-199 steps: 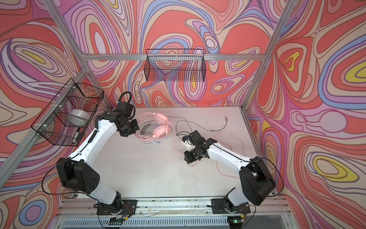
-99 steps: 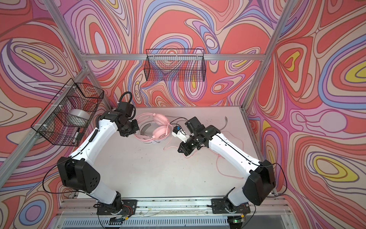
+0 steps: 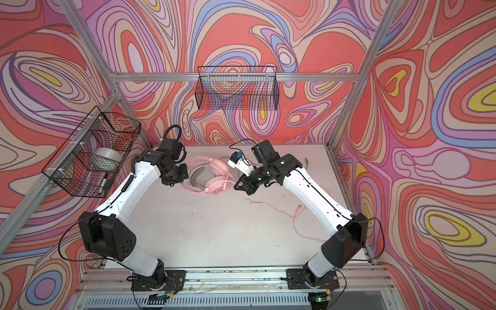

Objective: Wrap the headphones
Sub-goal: 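Carry the pink cable with the right gripper toward the held headset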

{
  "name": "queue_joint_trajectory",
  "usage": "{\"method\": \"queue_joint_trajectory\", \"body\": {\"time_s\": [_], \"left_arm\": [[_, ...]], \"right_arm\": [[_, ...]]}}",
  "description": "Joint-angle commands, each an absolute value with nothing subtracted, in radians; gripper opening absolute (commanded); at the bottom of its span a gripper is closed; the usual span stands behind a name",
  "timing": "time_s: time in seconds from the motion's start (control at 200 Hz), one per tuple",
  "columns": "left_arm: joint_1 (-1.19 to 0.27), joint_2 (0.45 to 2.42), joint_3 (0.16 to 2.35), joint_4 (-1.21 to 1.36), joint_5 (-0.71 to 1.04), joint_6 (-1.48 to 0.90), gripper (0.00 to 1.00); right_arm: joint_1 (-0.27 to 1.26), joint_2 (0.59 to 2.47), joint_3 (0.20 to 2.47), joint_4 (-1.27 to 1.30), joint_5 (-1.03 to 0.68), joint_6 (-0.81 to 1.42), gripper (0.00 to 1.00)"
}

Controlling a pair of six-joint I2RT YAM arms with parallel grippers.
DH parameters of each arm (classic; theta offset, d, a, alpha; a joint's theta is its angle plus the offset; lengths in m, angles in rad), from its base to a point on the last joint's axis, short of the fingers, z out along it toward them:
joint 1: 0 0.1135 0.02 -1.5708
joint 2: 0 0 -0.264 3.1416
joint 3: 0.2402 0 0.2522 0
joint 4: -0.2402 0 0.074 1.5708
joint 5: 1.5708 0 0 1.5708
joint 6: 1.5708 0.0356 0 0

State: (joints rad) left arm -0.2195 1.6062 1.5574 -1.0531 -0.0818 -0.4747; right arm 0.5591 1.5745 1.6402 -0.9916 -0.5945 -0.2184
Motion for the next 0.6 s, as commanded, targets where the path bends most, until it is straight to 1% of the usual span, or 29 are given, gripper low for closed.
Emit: {"method": "queue_joint_trajectory", "body": {"time_s": [0.0,0.135,0.376,0.596], "left_arm": [[-0.234,1.605,1.554,-1.043,-0.040,-0.429,0.00],[-0.245,1.603,1.548,-1.040,-0.027,-0.402,0.00],[-0.283,1.614,1.551,-1.039,0.012,-0.314,0.00],[-0.303,1.606,1.511,-1.046,0.040,-0.277,0.00]], "right_arm": [[0.526,1.607,1.683,-0.929,-0.622,-0.192,0.00],[0.493,1.645,1.725,-0.889,-0.638,-0.151,0.00],[0.483,1.755,1.835,-0.928,-0.605,-0.166,0.00],[0.464,1.865,1.944,-1.000,-0.570,-0.158,0.00]]}}
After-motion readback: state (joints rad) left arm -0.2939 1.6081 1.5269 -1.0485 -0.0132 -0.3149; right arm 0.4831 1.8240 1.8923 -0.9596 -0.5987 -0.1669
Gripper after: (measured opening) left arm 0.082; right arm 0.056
